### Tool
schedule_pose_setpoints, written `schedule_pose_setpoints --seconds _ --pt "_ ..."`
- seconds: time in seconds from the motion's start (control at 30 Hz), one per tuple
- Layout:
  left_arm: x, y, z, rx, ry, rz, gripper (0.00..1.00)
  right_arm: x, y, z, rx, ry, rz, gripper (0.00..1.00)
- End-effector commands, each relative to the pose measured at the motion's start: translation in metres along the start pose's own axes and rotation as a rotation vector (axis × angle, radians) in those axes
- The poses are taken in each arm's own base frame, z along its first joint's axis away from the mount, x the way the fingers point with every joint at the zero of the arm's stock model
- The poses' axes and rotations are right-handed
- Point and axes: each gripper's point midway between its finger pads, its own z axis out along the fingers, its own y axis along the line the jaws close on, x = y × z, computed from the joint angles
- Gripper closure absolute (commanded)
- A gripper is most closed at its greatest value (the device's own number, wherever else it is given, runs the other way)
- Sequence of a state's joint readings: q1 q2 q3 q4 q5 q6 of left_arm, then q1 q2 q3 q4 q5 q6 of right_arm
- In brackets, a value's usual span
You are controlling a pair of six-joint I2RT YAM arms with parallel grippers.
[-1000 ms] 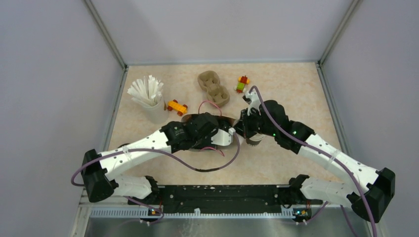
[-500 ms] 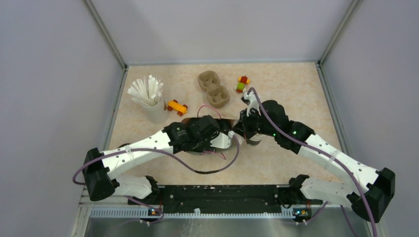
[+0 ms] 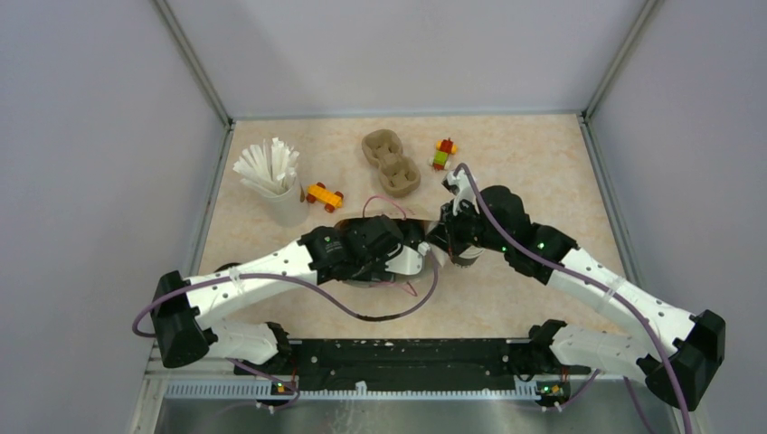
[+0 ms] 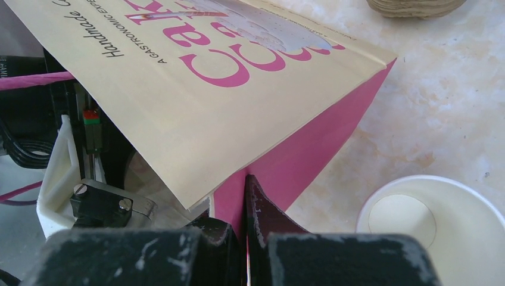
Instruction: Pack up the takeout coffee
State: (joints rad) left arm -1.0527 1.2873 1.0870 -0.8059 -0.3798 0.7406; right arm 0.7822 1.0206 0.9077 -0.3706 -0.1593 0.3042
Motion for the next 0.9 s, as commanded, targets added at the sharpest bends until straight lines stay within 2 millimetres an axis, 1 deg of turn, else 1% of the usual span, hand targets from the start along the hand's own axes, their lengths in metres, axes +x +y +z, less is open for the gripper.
schedule_pose_setpoints --seconds 0.0,0.27,0.4,0.53,0.6,0.73,0.87 --pt "0.000 0.009 -0.007 -0.040 0.015 -0.002 0.93 -0.012 0.004 -0.006 -0.023 -0.051 -0.032 1.00" --pt "-0.005 0.000 -0.003 -0.026 0.051 0.044 0.93 -0.011 0.004 -0.006 -0.024 -0.046 -0.034 1.00" --pt "-0.006 0.003 -0.006 -0.042 0.049 0.033 0.93 -0.011 0.004 -0.007 -0.025 -0.047 -0.038 1.00" --pt "0.001 0.001 -0.006 -0.044 0.074 0.040 0.93 -0.012 0.005 -0.008 -0.027 -0.054 -0.036 1.00" --pt "0.002 0.003 -0.007 -0.058 0.078 0.037 0.93 -0.012 0.005 -0.008 -0.029 -0.052 -0.035 1.00" --pt "-0.001 0.011 -0.012 -0.085 0.063 0.032 0.93 -0.012 0.005 -0.008 -0.029 -0.051 -0.033 1.00" --pt "0.000 0.009 -0.014 -0.070 0.067 0.031 0.93 -0.012 0.005 -0.007 -0.029 -0.051 -0.032 1.00"
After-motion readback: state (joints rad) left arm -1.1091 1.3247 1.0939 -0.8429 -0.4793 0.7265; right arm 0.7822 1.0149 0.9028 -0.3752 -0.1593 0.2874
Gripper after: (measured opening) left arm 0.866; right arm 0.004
